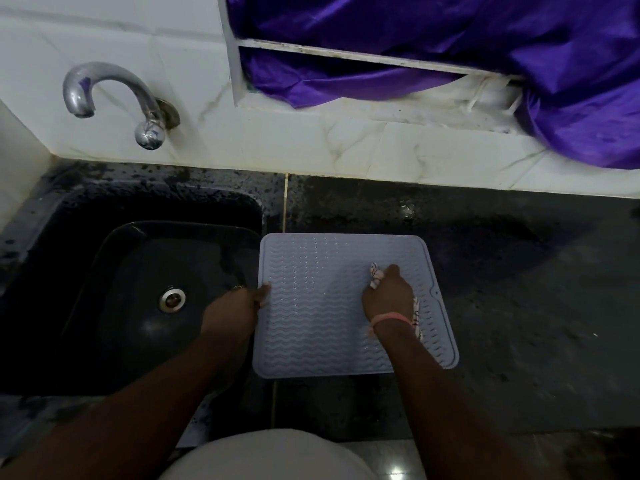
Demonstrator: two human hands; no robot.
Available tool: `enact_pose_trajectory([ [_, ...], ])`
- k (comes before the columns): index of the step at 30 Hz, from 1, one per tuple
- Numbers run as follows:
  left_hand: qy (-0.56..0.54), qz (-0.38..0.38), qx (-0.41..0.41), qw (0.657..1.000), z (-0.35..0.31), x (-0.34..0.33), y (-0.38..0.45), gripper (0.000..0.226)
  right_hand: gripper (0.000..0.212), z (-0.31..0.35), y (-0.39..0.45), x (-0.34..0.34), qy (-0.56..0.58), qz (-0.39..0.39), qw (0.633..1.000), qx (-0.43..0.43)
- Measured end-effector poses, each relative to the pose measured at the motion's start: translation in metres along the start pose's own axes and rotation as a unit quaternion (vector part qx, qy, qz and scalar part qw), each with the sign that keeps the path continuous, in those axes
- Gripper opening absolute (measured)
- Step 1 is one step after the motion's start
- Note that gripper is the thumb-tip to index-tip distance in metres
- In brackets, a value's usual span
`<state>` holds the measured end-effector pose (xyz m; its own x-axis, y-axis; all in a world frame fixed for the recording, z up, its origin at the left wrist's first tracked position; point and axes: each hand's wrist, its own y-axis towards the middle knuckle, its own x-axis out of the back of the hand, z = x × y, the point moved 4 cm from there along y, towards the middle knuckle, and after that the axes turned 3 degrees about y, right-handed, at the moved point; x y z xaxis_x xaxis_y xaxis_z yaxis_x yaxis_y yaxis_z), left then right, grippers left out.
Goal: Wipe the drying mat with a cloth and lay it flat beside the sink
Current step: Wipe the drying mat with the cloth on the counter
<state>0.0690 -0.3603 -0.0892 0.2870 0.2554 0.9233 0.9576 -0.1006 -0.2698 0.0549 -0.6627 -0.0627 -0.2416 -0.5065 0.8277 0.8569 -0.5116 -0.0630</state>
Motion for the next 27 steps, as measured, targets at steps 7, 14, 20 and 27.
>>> enact_pose_trajectory([
  [7, -0.050, 0.020, 0.028, 0.998, -0.004, 0.007, -0.002, 0.061, 0.021, 0.019, -0.010, -0.017, -0.030, 0.020, 0.998, 0.048],
  [14, -0.054, 0.041, 0.035, 0.997, 0.000, 0.007, 0.003, 0.066, 0.023, 0.050, -0.033, -0.048, 0.006, 0.067, 0.994, 0.087],
  [20, -0.006, 0.016, 0.007, 1.000, 0.002, 0.011, 0.005, 0.041, 0.027, 0.099, -0.056, -0.080, 0.000, 0.114, 0.981, 0.155],
  [27, -0.016, -0.066, -0.049, 0.996, 0.002, 0.012, -0.010, 0.038, 0.028, 0.132, -0.062, -0.095, 0.073, 0.224, 0.965, 0.115],
])
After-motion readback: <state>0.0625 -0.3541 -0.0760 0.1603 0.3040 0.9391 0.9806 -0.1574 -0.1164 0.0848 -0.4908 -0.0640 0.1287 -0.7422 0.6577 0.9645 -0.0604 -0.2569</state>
